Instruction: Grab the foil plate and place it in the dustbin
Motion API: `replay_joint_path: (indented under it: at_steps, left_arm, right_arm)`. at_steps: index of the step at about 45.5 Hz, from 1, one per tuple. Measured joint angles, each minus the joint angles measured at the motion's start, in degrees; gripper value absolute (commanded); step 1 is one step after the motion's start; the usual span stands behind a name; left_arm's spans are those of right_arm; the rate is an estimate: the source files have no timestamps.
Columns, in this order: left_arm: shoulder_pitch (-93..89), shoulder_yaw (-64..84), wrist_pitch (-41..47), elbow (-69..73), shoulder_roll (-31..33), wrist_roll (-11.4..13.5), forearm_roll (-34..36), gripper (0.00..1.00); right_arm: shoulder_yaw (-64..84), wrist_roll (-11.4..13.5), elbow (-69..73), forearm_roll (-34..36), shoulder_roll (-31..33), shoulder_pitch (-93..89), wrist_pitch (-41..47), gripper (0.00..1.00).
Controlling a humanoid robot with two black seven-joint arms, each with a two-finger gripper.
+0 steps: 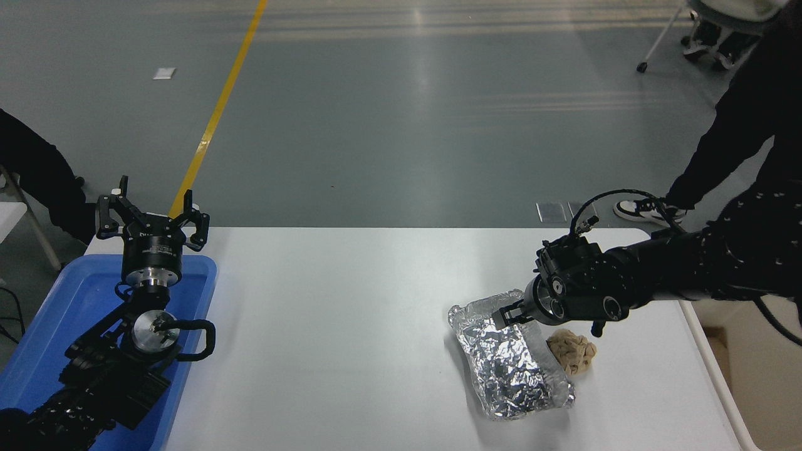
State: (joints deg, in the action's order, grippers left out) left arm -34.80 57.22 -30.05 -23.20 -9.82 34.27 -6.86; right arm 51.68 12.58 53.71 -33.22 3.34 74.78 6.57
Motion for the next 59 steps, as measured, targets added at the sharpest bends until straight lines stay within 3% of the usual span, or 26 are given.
replay_joint_path:
  at_steps: [11,21,41,59]
  left_arm:
    - [0.0,0.0,0.0,0.0,0.0,0.0,0.0,0.99]
    - [0.0,0.0,0.0,0.0,0.0,0.0,0.0,0.99]
    - [0.0,0.0,0.0,0.0,0.0,0.0,0.0,0.99]
    - [0.0,0.0,0.0,0.0,0.0,-0.1,0.0,0.99]
  right_arm:
    - [-0.2,0.0,-1.7,-0.5,-0.2,-2.7,-2.0,0.43]
    - [-0.6,0.0,-2.0,-0.6,-0.6,-3.4,-2.8,0.0]
    - [0.6,-0.2,3.3,0.6,1.1,1.9,-2.6,0.0]
    - [7.6,-0.3,23.5,8.4,10.9,25.4,0.1,0.0]
